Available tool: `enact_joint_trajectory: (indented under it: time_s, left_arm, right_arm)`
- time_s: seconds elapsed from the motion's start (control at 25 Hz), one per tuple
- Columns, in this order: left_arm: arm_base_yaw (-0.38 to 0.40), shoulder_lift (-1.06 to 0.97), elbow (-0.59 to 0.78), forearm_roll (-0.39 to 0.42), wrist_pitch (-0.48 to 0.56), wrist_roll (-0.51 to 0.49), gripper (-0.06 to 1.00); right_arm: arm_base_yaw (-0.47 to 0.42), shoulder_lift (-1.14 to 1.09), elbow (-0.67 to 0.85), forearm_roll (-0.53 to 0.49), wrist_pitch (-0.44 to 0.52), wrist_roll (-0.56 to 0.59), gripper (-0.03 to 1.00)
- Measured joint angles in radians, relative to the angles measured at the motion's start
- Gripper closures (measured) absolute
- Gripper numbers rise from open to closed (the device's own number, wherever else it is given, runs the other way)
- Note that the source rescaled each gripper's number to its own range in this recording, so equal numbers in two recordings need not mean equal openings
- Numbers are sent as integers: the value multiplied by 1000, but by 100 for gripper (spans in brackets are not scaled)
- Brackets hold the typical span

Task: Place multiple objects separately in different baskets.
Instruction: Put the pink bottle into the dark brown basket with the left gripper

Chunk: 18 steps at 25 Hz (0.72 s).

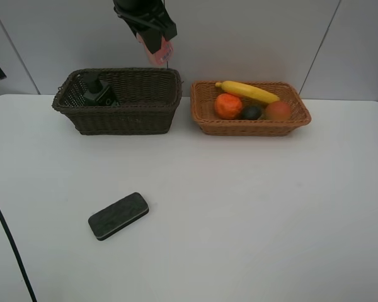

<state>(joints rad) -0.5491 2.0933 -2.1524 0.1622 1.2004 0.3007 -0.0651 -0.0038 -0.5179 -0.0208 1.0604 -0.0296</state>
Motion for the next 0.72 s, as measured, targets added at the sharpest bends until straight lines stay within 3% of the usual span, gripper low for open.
enact_joint_trajectory:
  time_s: [0.36,0.72]
  left_arm:
    - [85,75,-10,11,-2,-33,92]
    - [123,223,-10,-76,-69,-41,92]
  right_arm:
    - [0,0,0,0,0,0,-3]
    - [0,0,0,0,0,0,-3]
